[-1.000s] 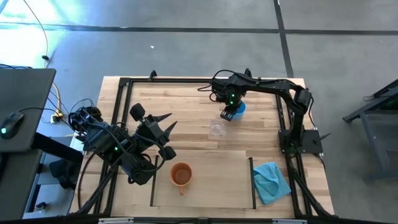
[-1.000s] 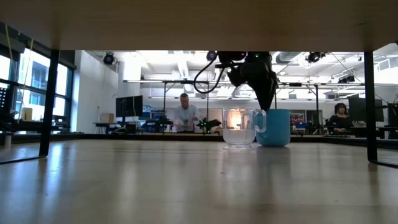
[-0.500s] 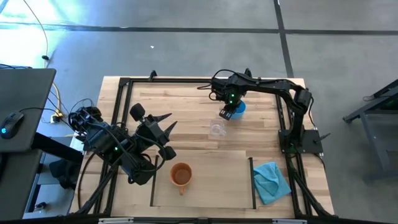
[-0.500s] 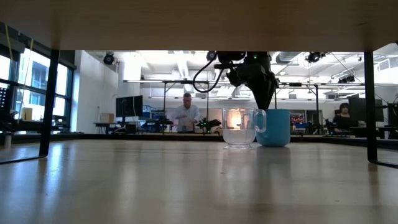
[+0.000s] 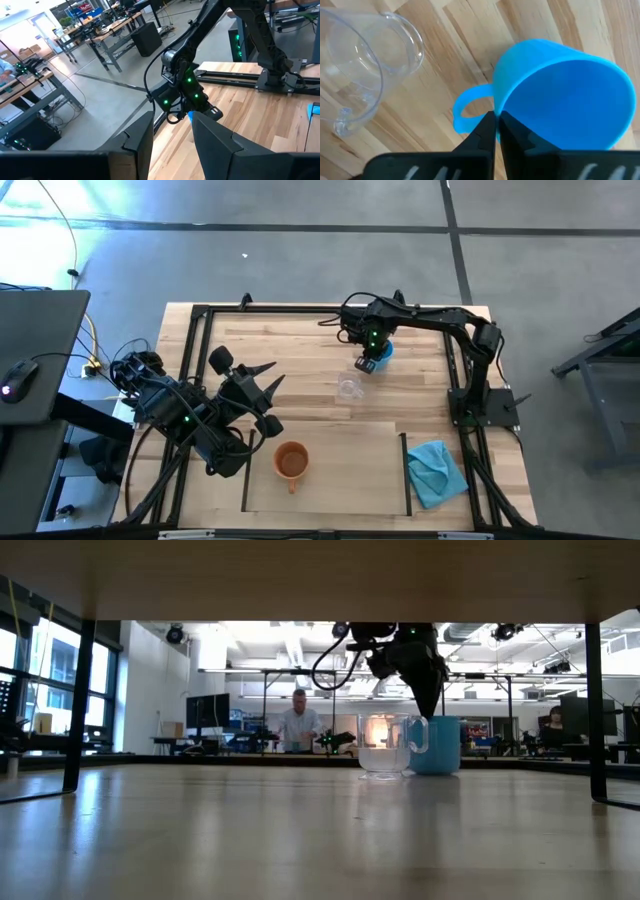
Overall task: Stack small to large cups/mugs on shelf
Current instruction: Put the blue mug on the shelf
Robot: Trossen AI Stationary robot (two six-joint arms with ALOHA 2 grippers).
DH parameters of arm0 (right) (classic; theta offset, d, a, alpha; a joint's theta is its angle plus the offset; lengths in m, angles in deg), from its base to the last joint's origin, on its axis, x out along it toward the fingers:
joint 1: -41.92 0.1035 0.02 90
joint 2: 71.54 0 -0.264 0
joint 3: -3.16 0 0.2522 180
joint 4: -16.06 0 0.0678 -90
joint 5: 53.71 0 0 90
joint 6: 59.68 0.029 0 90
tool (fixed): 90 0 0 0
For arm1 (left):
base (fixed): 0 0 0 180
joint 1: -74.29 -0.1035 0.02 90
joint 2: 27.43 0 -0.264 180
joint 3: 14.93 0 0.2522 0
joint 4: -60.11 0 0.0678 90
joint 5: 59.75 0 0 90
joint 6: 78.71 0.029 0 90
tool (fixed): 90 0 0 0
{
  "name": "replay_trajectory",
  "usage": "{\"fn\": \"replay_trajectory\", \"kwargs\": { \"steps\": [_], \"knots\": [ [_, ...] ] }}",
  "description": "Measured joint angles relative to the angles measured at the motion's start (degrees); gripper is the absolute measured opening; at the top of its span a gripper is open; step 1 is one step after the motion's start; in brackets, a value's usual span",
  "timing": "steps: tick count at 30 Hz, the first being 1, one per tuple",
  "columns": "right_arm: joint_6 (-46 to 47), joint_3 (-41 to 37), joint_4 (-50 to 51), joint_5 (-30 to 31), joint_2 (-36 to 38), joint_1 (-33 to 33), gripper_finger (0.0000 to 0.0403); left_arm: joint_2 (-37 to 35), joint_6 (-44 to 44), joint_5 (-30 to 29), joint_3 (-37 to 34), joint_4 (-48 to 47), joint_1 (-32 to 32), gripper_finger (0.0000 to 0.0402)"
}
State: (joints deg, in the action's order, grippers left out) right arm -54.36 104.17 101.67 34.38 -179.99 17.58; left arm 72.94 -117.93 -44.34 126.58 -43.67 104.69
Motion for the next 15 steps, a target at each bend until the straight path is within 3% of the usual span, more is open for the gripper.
{"fn": "replay_trajectory", "kwargs": {
  "steps": [15],
  "knots": [
    [-1.8, 0.0, 4.0, 0.7, 1.3, 1.4, 0.0, 0.0, 0.0, 0.0, 0.0, 0.0, 0.0, 0.0124]
  ]
}}
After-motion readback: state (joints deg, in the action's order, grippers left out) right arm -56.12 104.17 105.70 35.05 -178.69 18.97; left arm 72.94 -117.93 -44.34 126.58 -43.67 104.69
